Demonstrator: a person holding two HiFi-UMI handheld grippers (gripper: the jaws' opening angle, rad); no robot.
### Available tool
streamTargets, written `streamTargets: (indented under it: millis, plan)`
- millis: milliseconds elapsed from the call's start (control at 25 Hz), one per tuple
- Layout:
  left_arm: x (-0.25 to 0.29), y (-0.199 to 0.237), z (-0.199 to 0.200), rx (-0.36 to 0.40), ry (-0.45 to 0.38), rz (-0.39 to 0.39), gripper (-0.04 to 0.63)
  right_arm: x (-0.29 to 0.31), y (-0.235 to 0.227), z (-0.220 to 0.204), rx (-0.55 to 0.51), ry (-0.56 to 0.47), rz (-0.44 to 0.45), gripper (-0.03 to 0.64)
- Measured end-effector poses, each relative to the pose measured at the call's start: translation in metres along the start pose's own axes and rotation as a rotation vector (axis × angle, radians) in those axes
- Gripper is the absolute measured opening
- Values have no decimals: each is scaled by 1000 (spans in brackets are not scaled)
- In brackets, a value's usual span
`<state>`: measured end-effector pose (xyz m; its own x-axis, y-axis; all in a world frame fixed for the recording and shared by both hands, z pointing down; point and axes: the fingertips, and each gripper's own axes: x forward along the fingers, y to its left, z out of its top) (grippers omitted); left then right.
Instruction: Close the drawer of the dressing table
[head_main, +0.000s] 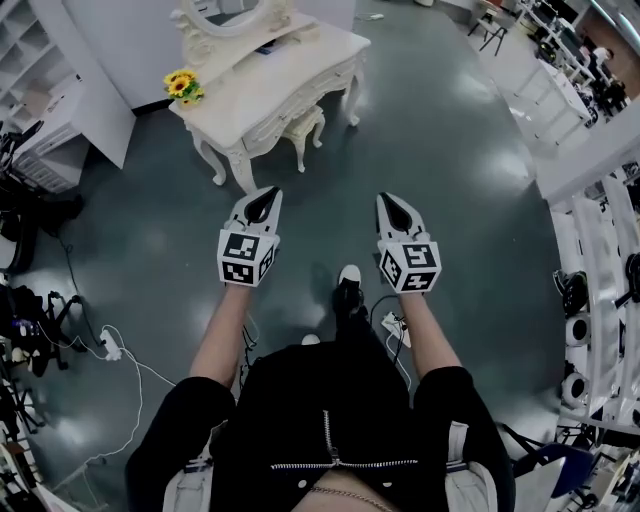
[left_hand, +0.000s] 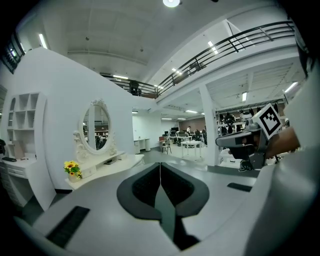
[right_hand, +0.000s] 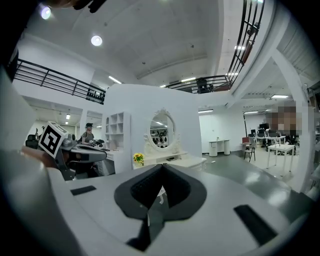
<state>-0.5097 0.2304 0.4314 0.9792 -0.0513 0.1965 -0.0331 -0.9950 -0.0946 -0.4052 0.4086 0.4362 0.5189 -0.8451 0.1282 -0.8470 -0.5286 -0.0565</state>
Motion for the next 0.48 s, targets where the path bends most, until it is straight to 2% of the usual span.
streamTargets:
  millis: [200, 480]
  plan:
    - [48, 15, 3, -2, 10, 17, 23, 46, -31, 1, -5, 7, 22, -2]
    - [143, 41, 26, -12, 11, 70, 23, 128, -100, 21, -19, 6, 76, -2]
